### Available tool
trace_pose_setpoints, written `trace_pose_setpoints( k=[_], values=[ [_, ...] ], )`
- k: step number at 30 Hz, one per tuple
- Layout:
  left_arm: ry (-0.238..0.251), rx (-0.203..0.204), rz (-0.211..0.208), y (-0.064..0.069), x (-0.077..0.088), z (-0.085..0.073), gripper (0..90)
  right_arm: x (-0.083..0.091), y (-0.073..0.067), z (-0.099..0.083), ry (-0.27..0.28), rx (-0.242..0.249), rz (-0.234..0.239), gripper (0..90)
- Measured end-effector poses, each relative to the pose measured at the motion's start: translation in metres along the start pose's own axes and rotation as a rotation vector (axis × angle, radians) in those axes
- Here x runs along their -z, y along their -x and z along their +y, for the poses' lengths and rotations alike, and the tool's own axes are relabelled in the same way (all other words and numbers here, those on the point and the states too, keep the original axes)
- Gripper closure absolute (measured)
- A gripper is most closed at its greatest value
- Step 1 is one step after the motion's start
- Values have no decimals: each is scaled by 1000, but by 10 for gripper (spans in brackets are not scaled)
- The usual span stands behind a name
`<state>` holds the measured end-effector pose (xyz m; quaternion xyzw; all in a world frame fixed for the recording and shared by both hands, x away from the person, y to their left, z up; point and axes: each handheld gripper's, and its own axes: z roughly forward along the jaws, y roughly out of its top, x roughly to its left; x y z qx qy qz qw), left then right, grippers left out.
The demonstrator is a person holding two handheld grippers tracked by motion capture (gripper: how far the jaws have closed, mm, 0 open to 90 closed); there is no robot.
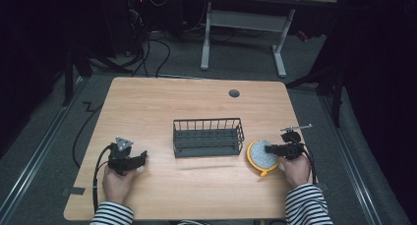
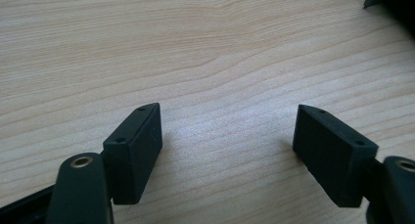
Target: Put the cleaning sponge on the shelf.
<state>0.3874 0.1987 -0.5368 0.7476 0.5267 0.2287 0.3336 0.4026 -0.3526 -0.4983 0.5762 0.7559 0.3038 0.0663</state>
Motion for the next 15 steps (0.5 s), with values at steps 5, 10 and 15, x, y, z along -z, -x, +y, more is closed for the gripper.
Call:
trace_pose_setpoints(
  k=[5, 10, 15],
  values=[
    [0, 0, 0, 0, 0, 0, 270, 3, -3, 2, 37, 15, 11, 766],
    [0, 0, 0, 0, 0, 0, 269, 9, -5, 3, 52, 25, 34, 765],
    [0, 0, -4, 0, 0, 0, 269, 22, -12, 10, 91, 59, 37, 766]
  ],
)
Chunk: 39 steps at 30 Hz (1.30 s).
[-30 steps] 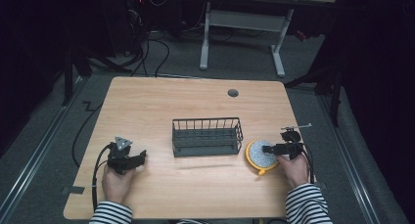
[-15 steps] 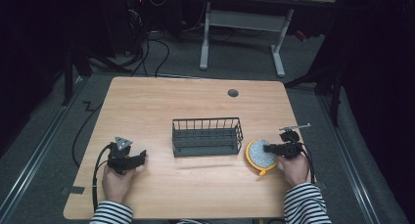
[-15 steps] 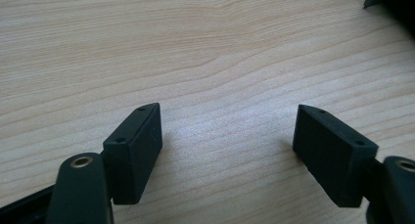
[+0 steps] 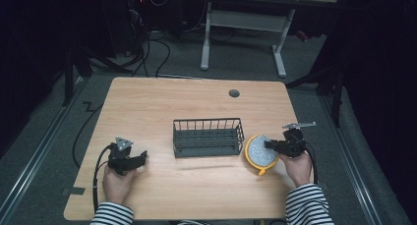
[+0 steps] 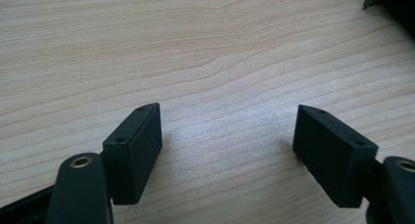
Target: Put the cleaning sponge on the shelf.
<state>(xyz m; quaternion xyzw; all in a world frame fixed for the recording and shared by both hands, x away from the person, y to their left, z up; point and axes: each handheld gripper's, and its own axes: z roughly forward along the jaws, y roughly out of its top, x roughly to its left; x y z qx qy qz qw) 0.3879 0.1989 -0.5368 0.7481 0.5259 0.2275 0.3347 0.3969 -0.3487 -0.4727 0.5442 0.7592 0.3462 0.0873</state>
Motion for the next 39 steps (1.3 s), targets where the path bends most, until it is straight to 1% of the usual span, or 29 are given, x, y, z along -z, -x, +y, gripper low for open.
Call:
trace_pose_setpoints(
  k=[7, 8, 10, 14, 18, 21, 26, 29, 32, 35, 39],
  values=[
    [0, 0, 0, 0, 0, 0, 269, 12, -5, 8, 50, 11, 17, 766],
    [0, 0, 0, 0, 0, 0, 270, 14, -6, 9, 56, 20, 15, 766],
    [0, 0, 0, 0, 0, 0, 270, 20, -7, 10, 66, 25, 19, 765],
    [1, 2, -2, 0, 0, 0, 276, 34, -7, 12, 107, 24, 35, 765],
    [5, -6, -4, 1, 0, 0, 300, 46, -10, 21, 144, 39, 42, 765],
    [6, -9, -7, 1, 1, 0, 313, 53, -16, 31, 156, 55, 47, 764],
    [7, -10, -9, 1, 1, 0, 314, 58, -29, 48, 169, 97, 46, 764],
    [6, -11, -10, 1, 1, 0, 314, 58, -37, 57, 172, 120, 32, 764],
    [7, -13, -14, 1, 1, -1, 318, 59, -45, 64, 189, 128, 40, 764],
    [8, -18, -18, 2, 1, -1, 322, 55, -49, 70, 189, 129, 52, 765],
    [8, -21, -20, 2, 1, -1, 324, 50, -56, 79, 194, 138, 53, 765]
  ],
)
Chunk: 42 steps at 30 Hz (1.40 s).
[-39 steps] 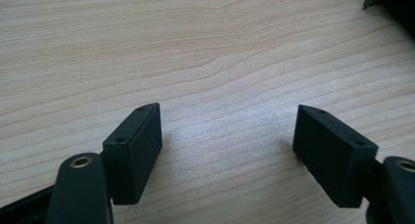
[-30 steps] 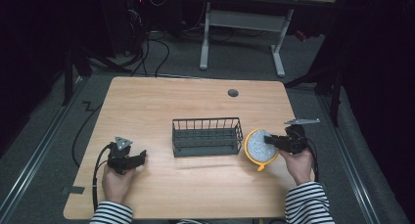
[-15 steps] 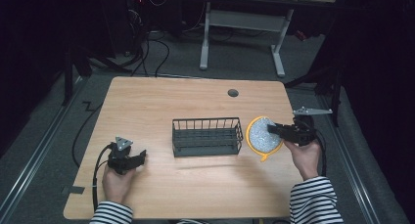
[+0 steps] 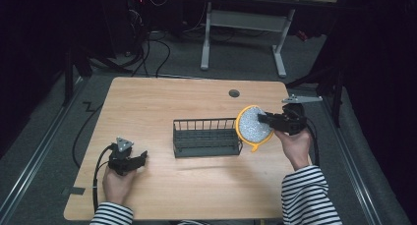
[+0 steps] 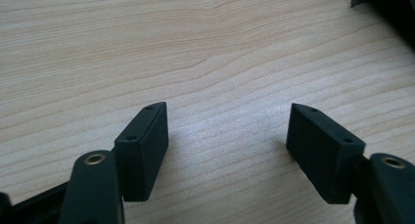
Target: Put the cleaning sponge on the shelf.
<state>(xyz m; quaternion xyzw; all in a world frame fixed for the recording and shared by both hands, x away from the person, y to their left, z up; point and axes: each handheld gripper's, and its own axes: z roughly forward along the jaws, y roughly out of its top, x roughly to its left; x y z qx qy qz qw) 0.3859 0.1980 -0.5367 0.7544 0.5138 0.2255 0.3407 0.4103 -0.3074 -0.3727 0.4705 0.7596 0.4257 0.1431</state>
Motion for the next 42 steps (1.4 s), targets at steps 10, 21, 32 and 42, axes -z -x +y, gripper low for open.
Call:
trace_pose_setpoints(
  k=[10, 21, 32, 42],
  values=[
    [0, -1, -1, 0, 0, 0, 323, -18, -12, 25, 37, 32, 0, 763],
    [0, -1, -1, 0, 0, 0, 323, -55, -15, 32, 19, 27, 6, 763],
    [-1, -1, 0, 0, 0, 0, 323, -77, -23, 30, 24, 60, -22, 760],
    [-1, -1, 0, 0, 0, 0, 323, -92, -32, 19, -31, 94, -13, 755]
  ],
)
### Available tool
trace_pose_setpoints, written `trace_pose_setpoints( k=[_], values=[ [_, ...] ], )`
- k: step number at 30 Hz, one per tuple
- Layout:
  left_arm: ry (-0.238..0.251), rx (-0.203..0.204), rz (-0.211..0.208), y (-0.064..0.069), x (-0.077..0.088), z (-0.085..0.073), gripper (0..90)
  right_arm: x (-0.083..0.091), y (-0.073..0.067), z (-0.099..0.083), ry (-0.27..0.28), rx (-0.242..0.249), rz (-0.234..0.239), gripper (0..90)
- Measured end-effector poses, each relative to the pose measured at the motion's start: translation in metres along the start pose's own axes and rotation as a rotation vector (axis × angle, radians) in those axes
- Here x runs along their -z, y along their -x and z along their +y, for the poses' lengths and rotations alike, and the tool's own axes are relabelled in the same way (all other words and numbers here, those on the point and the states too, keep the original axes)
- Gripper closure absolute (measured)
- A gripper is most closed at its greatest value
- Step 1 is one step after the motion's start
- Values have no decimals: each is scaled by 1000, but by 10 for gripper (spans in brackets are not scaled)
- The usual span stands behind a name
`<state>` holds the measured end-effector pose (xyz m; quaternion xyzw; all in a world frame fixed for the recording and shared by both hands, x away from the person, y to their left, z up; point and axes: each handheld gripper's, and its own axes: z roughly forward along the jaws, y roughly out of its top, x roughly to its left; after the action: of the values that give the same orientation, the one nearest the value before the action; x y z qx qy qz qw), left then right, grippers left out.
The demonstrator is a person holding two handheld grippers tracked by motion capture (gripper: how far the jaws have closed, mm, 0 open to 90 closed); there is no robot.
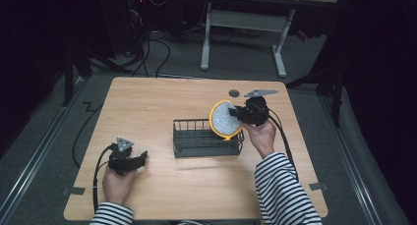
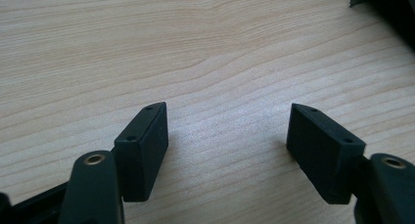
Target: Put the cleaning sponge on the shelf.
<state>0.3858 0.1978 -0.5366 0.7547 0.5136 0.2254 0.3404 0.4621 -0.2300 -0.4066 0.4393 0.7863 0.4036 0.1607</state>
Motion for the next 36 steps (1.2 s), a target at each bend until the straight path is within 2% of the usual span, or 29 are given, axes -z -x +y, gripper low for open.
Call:
trace_pose_setpoints(
  k=[4, 10, 19, 24, 28, 30, 33, 36],
  values=[
    [0, 0, 0, 0, 0, 0, 323, -2, 1, -6, -6, -12, 16, 752],
    [0, 0, -1, 0, 0, 0, 322, -4, -3, -9, -33, 22, 27, 746],
    [0, 0, -1, 0, 0, 0, 322, -6, -8, -16, -62, 25, 51, 736],
    [0, 0, 0, 0, 0, 0, 322, -5, -10, -21, -94, 56, 37, 699],
    [0, 1, -1, 0, 0, 0, 321, 2, -12, -19, -60, 61, 31, 522],
    [0, 1, -1, 0, 0, 0, 321, 8, -13, -18, -34, 59, 14, 465],
    [-1, 0, -1, 0, 0, 0, 318, 19, -10, -16, 8, 44, -2, 420],
    [-1, 0, -2, 0, 0, 0, 317, 31, -8, -16, 29, 38, -11, 430]
  ],
)
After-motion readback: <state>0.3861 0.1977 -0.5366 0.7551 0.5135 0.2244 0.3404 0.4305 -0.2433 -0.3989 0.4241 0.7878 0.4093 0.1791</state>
